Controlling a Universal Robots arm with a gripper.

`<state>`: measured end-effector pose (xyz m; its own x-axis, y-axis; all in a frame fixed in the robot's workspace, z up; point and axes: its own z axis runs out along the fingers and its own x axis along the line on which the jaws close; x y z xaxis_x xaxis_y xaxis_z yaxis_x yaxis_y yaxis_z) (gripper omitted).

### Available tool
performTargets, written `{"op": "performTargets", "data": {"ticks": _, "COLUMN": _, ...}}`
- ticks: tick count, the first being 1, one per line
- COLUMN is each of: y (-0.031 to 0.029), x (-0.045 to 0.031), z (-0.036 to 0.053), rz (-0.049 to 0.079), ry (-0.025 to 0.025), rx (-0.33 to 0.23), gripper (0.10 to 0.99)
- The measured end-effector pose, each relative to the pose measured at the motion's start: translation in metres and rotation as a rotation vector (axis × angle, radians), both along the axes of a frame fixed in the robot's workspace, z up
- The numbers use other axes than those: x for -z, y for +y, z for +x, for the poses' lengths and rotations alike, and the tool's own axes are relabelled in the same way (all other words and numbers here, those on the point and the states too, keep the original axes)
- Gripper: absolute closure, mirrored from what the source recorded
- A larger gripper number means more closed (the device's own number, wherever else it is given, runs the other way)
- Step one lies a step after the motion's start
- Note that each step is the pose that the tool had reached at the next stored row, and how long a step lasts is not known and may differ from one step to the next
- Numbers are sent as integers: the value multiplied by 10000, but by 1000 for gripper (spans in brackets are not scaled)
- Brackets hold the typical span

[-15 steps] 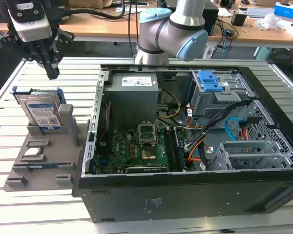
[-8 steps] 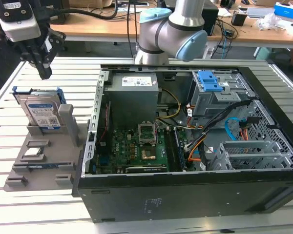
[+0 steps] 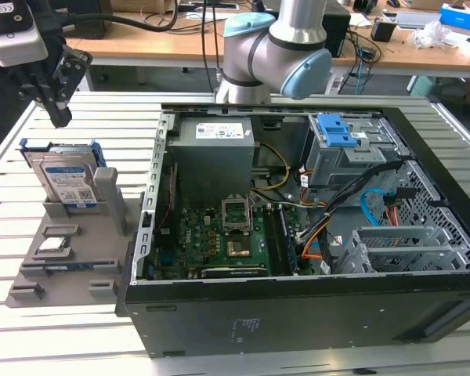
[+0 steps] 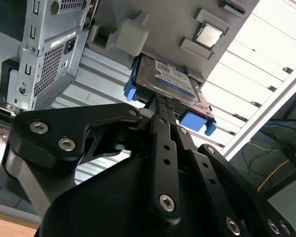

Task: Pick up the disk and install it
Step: 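Reach for the disk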

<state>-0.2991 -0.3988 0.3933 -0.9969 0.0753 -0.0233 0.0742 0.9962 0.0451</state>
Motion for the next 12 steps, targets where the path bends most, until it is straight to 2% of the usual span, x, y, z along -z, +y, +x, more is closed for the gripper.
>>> {"op": "performTargets", "data": {"ticks": 2, "y": 0, "x": 0, "z": -46, "rz": 0, "ry": 0, "rx": 0, "gripper": 980}}
{"op": "performTargets", "data": {"ticks": 7, "y": 0, "x": 0, "z": -242, "rz": 0, "ry": 0, "rx": 0, "gripper": 980}}
{"op": "performTargets", "data": {"ticks": 12, "y": 0, "x": 0, "z": -351, "rz": 0, "ry": 0, "rx": 1, "gripper": 980}}
